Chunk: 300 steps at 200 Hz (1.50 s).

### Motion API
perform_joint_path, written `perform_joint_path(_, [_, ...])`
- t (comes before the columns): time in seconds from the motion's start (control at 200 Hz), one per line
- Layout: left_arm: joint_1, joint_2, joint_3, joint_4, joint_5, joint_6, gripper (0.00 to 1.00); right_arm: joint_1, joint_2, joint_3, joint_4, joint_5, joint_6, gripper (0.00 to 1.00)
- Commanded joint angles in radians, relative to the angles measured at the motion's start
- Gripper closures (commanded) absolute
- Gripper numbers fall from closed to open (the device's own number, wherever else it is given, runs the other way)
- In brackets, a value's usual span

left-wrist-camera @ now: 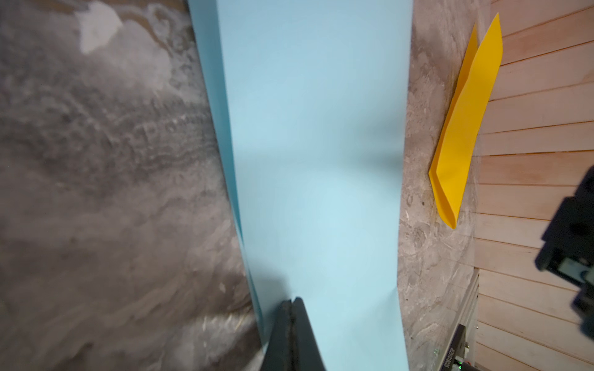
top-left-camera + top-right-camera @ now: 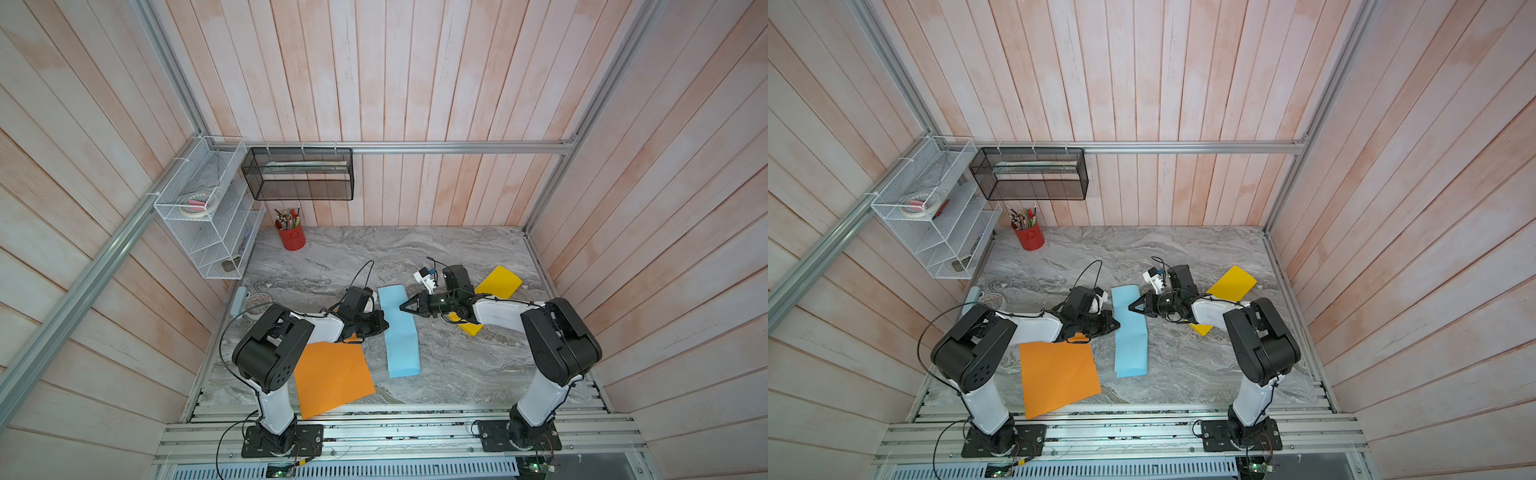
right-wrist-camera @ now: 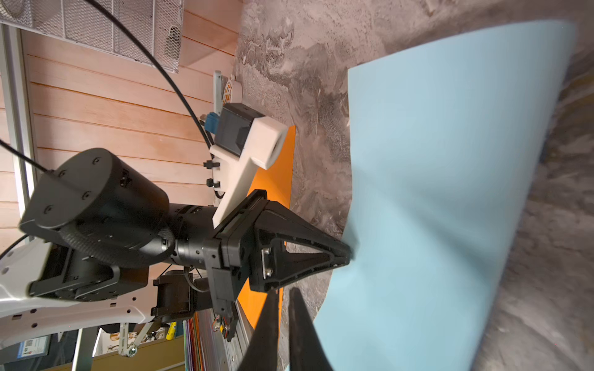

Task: Fold the rectangular paper in half along the long edge
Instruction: Fold the paper at the center of the board.

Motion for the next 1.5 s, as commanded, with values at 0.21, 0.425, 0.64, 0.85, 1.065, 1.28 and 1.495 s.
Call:
perform_joint_path(0.21, [-0.008,0.019,-0.043,-0.118,-0.062,0.005,1.0,0.001,0.045,-0.189,0.032,0.028,0.011,1.0])
perform_joint_path(0.425, [-0.009,0.012,-0.043,-0.133,-0.068,0.009,1.0,-0.054,0.014,-0.304,0.044,0.038,0.013,1.0])
perform_joint_path(0.64, [-0.009,0.015,-0.045,-0.137,-0.072,0.011,1.0,-0.135,-0.016,-0.366,-0.015,0.032,-0.033,1.0])
perform_joint_path(0.85, [-0.008,0.022,-0.043,-0.136,-0.069,0.012,1.0,-0.086,-0.104,-0.289,-0.064,0.036,-0.017,1.0])
perform_joint_path(1.065, [-0.009,0.018,-0.046,-0.136,-0.067,0.009,1.0,-0.007,-0.086,-0.254,-0.033,0.059,0.029,1.0])
perform_joint_path(1.28, [-0.009,0.016,-0.043,-0.139,-0.069,0.014,1.0,-0.01,-0.048,-0.363,0.031,0.064,0.055,1.0])
perform_joint_path(1.495, [-0.008,0.009,-0.051,-0.142,-0.075,0.015,1.0,-0.063,-0.12,-0.474,-0.008,0.076,0.034,1.0])
